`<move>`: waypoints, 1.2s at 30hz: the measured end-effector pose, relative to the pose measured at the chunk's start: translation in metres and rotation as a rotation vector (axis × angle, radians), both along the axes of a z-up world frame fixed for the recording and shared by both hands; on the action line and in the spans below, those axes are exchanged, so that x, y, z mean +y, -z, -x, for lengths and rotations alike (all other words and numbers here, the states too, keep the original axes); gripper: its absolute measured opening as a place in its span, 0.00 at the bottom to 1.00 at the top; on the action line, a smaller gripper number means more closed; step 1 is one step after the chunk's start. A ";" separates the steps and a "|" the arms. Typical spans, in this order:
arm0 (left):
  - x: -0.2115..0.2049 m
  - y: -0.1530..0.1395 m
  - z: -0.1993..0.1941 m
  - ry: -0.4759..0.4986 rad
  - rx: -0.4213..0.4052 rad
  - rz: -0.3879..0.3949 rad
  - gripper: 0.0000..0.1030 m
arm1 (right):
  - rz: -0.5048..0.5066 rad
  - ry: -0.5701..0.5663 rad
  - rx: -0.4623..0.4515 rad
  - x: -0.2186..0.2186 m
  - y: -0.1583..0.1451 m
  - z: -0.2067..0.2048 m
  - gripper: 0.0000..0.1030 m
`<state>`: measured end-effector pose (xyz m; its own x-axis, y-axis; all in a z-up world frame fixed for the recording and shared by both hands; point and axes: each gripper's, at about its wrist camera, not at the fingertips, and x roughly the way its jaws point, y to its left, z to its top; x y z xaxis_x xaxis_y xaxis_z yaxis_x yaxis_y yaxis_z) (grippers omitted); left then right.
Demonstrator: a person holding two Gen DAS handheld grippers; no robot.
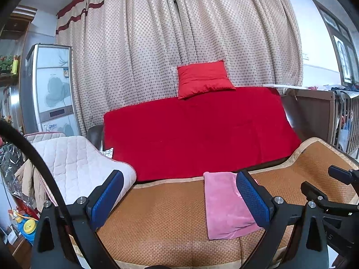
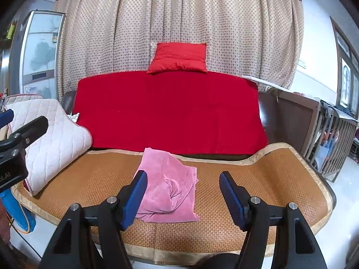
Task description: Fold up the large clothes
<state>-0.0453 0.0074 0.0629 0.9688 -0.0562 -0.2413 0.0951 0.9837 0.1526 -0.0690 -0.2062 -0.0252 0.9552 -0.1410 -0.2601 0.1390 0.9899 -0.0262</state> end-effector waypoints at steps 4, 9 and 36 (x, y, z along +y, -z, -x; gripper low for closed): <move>0.001 -0.002 0.002 0.005 -0.007 -0.003 0.97 | 0.003 0.000 -0.006 0.000 -0.002 0.002 0.68; 0.000 -0.003 0.005 0.010 -0.012 -0.004 0.97 | 0.004 -0.002 -0.007 -0.001 -0.002 0.002 0.68; 0.003 0.007 0.005 0.056 0.008 -0.012 0.97 | -0.004 0.019 -0.009 -0.002 -0.002 0.005 0.68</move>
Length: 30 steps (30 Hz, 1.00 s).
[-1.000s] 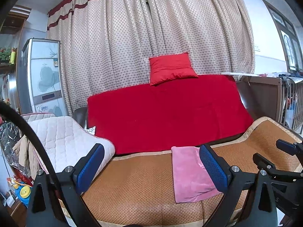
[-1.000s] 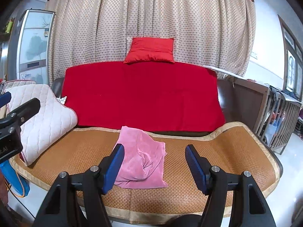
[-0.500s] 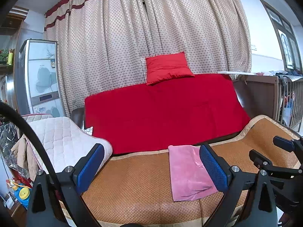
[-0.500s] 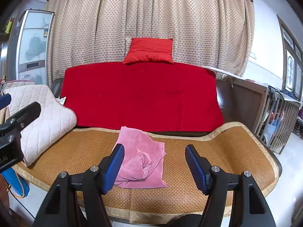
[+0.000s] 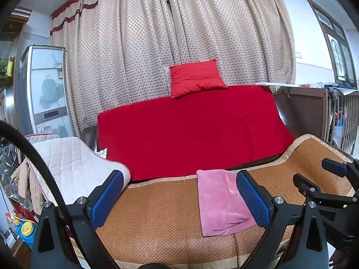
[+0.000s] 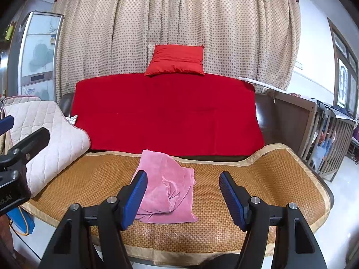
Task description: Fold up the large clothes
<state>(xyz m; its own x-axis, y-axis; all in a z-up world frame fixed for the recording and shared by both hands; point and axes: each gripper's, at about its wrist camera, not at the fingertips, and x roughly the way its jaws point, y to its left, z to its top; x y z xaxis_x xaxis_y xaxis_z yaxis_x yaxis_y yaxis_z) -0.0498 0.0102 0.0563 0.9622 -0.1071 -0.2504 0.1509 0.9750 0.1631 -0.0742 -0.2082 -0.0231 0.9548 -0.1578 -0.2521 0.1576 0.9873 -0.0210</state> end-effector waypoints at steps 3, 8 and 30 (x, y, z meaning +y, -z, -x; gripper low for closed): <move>-0.001 0.000 0.000 0.002 0.002 -0.001 0.97 | -0.003 0.007 0.002 -0.001 0.001 -0.001 0.68; -0.002 0.003 -0.001 0.005 0.010 -0.001 0.97 | -0.002 0.023 0.004 -0.003 0.002 -0.002 0.68; -0.004 0.006 -0.002 0.013 0.024 -0.001 0.97 | -0.004 0.045 0.005 -0.004 0.004 -0.004 0.68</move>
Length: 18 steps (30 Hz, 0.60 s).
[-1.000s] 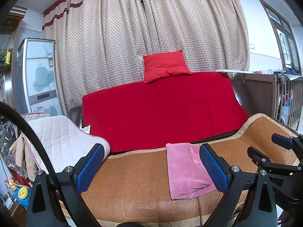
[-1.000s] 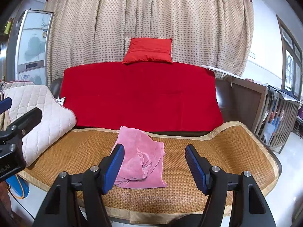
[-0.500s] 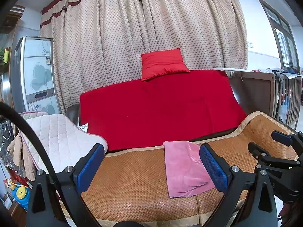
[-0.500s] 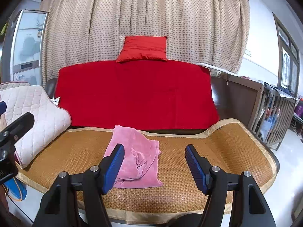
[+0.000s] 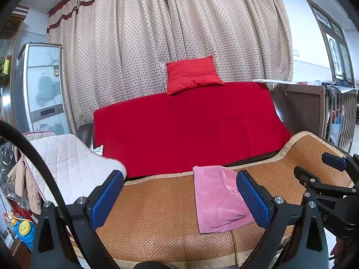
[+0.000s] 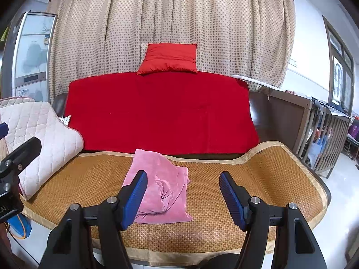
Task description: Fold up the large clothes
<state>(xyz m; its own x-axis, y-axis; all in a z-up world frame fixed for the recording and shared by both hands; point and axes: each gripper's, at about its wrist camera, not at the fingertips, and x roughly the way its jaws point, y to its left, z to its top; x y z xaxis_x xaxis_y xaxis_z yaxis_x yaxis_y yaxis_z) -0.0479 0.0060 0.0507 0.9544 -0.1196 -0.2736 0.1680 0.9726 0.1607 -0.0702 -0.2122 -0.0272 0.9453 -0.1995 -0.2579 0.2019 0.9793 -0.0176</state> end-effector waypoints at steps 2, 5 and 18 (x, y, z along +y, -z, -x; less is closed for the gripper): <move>-0.001 0.000 0.000 -0.002 -0.002 -0.001 0.97 | 0.001 -0.001 0.000 0.001 0.000 0.000 0.68; -0.001 0.000 0.000 -0.001 -0.001 0.000 0.97 | 0.001 -0.001 0.001 0.000 0.000 0.000 0.68; -0.002 0.001 0.001 -0.013 -0.002 0.005 0.97 | 0.000 -0.001 -0.004 0.001 0.000 0.000 0.68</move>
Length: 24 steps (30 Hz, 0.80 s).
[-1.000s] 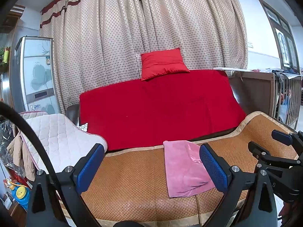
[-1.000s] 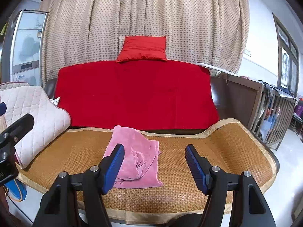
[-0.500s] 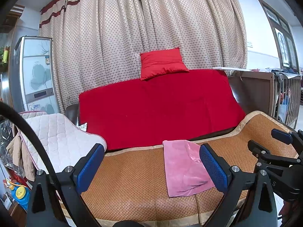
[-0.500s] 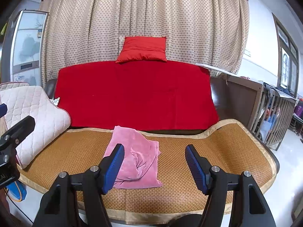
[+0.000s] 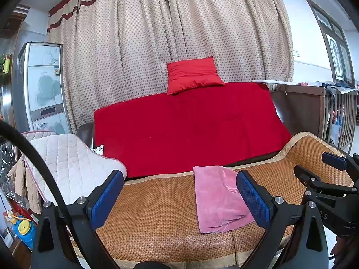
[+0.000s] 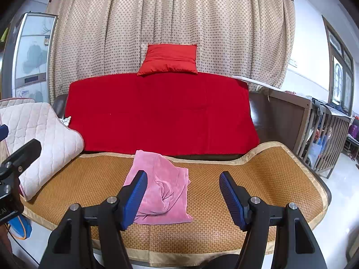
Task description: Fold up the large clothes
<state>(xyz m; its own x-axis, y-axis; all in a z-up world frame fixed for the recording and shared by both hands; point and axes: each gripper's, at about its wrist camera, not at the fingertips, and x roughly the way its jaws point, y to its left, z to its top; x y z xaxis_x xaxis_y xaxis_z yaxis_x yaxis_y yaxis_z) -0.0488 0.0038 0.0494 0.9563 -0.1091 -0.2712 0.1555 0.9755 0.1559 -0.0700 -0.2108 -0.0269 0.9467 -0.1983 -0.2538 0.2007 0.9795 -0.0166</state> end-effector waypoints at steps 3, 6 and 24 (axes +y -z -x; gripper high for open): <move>-0.001 0.000 0.000 -0.005 0.000 0.001 0.97 | 0.002 -0.002 0.001 0.001 0.000 0.000 0.68; -0.001 0.001 -0.001 -0.014 0.004 0.001 0.97 | -0.001 -0.002 0.000 0.002 -0.001 0.001 0.68; 0.006 0.003 -0.004 -0.064 0.009 -0.002 0.97 | -0.002 -0.020 0.003 0.008 -0.002 -0.002 0.68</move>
